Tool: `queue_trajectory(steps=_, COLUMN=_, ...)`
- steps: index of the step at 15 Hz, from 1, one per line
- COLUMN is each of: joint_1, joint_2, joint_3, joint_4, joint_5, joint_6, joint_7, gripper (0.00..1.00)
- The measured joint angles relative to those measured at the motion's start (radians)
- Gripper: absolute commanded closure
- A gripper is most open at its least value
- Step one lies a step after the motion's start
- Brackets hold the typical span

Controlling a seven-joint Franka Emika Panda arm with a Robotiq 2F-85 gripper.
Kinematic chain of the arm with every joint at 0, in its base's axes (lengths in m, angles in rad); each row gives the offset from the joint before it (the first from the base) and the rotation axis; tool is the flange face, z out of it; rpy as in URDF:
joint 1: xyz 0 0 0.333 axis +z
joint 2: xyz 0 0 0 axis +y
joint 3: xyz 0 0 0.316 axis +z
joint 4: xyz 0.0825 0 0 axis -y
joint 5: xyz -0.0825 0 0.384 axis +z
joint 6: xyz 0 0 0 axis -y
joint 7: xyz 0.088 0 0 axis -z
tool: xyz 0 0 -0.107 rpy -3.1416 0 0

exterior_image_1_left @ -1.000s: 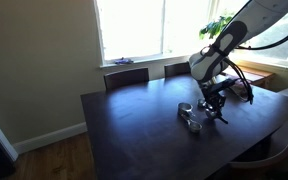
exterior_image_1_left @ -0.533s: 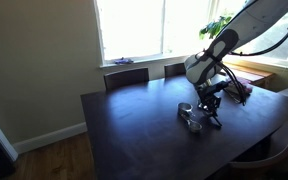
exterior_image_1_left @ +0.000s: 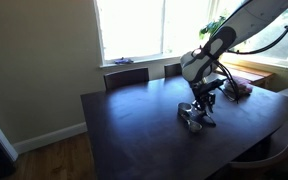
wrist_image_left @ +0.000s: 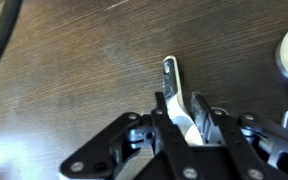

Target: Unstack the silver measuring cups

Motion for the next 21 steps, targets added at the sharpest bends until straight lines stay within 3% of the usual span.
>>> queue_trajectory(steps=4, joint_1=0.001, joint_2=-0.008, joint_3=0.0, joint_4=0.0, joint_5=-0.005, joint_6=0.007, joint_7=-0.016, gripper=0.1)
queue_trajectory(steps=6, joint_1=0.001, joint_2=-0.018, joint_3=0.0, joint_4=-0.001, joint_5=-0.005, joint_6=0.007, joint_7=-0.025, gripper=0.01)
queue_trajectory(steps=13, joint_1=-0.01, joint_2=-0.108, joint_3=0.021, joint_4=-0.063, joint_5=0.014, joint_6=0.111, joint_7=-0.083, gripper=0.0)
queue_trajectory(steps=21, joint_1=-0.092, joint_2=-0.222, joint_3=0.11, joint_4=-0.195, joint_5=0.16, joint_6=0.295, joint_7=-0.243, gripper=0.0)
